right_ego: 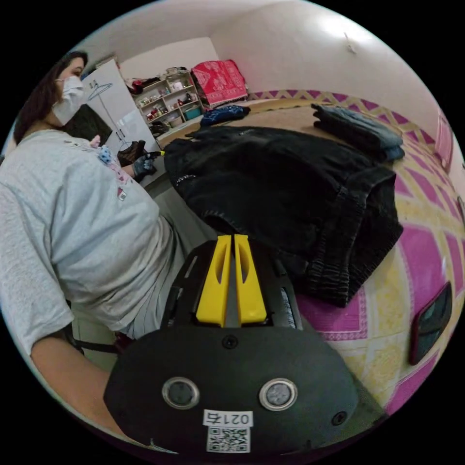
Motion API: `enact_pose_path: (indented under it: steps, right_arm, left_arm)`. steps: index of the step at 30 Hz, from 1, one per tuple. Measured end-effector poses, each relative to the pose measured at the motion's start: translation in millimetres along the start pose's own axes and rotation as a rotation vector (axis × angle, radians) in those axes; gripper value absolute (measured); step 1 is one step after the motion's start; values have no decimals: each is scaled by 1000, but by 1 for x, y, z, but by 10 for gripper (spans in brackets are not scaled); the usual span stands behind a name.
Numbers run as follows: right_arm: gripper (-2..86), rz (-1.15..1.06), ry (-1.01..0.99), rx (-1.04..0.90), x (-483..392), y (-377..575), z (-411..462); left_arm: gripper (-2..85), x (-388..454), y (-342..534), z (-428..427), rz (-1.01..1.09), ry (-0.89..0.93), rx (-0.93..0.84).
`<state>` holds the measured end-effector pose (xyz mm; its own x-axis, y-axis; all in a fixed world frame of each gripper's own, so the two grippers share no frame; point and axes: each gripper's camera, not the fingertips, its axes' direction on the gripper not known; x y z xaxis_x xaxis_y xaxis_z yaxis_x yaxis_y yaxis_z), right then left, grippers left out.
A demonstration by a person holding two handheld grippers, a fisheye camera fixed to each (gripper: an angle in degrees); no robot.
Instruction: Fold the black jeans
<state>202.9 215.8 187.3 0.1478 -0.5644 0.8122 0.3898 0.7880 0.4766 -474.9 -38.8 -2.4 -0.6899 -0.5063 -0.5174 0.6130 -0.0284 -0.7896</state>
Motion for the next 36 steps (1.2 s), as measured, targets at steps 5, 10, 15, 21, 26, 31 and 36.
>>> enact_pose_path:
  steps: [5, 10, 15, 21, 26, 31, 36]
  right_arm:
    - [89, 21, -45, -72, -3, -3, -26]
    - [97, -6, 125, 114, 6, -33, -52]
    - [89, 29, 135, 168, 31, -61, -10]
    - [76, 143, 58, 119, 55, -61, -3]
    - [69, 162, 48, 128, 56, -54, -8]
    - [66, 185, 18, 131, 60, -48, -12]
    - [65, 195, 9, 138, 59, -42, -16]
  left_arm:
    - [-5, 13, -27, -42, 24, -7, 200]
    - [24, -17, -79, 3, -117, -411, -128]
    - [-5, -45, -105, 11, -215, -418, -134]
    - [-9, -63, -118, 9, -249, -360, -169]
    - [-9, -57, -108, -12, -262, -338, -56]
    - [0, -43, -127, -20, -212, -332, -4]
    - [31, -44, -153, 32, -118, -431, -271]
